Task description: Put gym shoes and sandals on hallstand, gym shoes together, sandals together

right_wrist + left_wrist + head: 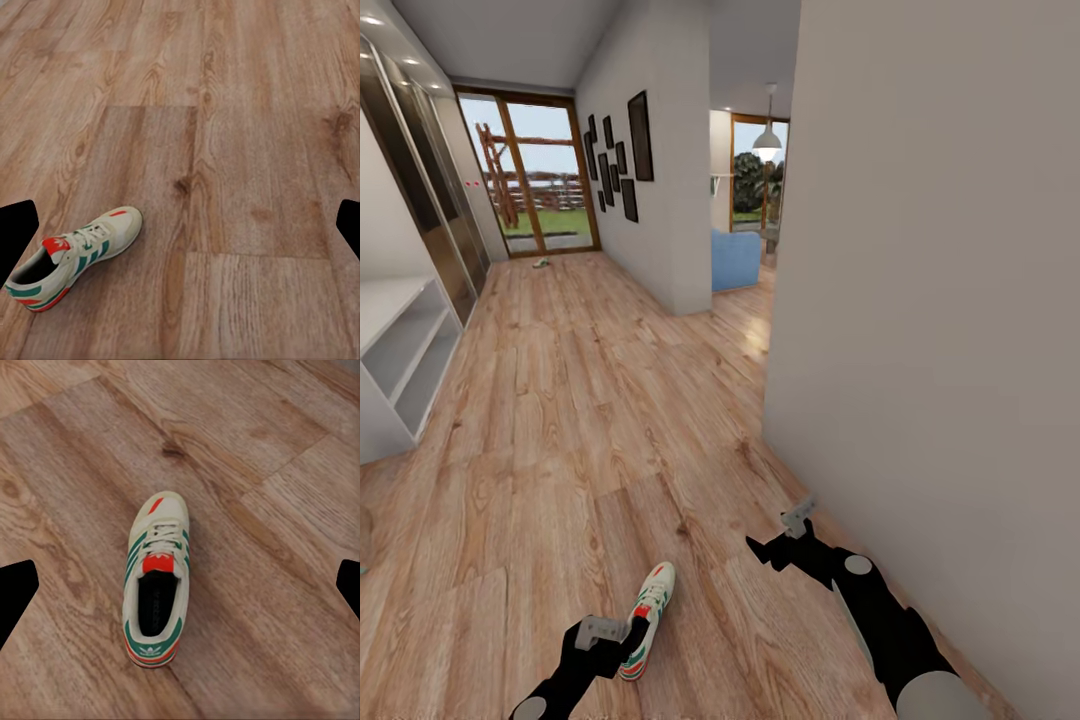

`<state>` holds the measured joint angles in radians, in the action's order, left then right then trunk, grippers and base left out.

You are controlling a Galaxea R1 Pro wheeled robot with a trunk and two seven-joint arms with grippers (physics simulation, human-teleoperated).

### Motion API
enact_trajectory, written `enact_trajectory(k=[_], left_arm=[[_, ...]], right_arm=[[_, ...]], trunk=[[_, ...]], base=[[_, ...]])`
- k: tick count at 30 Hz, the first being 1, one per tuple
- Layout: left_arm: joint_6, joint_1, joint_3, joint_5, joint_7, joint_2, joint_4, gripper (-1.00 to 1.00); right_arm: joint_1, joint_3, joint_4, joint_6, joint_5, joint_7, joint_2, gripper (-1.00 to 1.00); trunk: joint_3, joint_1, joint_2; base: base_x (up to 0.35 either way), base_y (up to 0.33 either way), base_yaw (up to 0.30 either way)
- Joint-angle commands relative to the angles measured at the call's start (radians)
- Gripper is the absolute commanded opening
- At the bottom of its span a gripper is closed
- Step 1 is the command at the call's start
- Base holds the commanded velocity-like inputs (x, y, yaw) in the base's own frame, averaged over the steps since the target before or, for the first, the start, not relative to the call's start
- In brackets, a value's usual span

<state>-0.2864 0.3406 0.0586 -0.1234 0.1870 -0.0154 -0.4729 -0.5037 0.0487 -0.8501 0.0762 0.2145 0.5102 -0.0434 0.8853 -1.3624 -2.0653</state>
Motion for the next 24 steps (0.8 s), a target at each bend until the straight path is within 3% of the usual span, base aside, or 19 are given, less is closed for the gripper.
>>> enact_trajectory(k=[1,9,19,24], left_arm=[[-0.005,0.001,0.006,-0.010,0.005,0.000,0.000,1.00],[-0.004,0.008,0.006,-0.008,0.005,0.003,-0.017,1.00],[0.000,0.079,0.007,-0.008,0.004,0.005,-0.004,1.00],[-0.007,0.086,0.007,-0.009,0.005,0.005,0.021,1.00]], right_arm=[[-0.001,-0.001,-0.002,0.005,0.005,0.004,-0.001,1.00],[-0.001,-0.001,-0.002,0.004,0.005,0.006,-0.001,1.00],[0.000,-0.001,-0.003,0.004,0.005,0.007,-0.001,1.00],[0.000,-0.001,-0.003,0.004,0.005,0.007,-0.001,1.00]], trunk=[[0.006,-0.004,-0.008],[0.043,-0.034,-0.064],[0.091,-0.073,-0.134],[0.114,-0.092,-0.169]], base=[[0.000,0.000,0.000],[0.000,0.000,0.000],[0.000,0.000,0.000],[0.000,0.000,0.000]])
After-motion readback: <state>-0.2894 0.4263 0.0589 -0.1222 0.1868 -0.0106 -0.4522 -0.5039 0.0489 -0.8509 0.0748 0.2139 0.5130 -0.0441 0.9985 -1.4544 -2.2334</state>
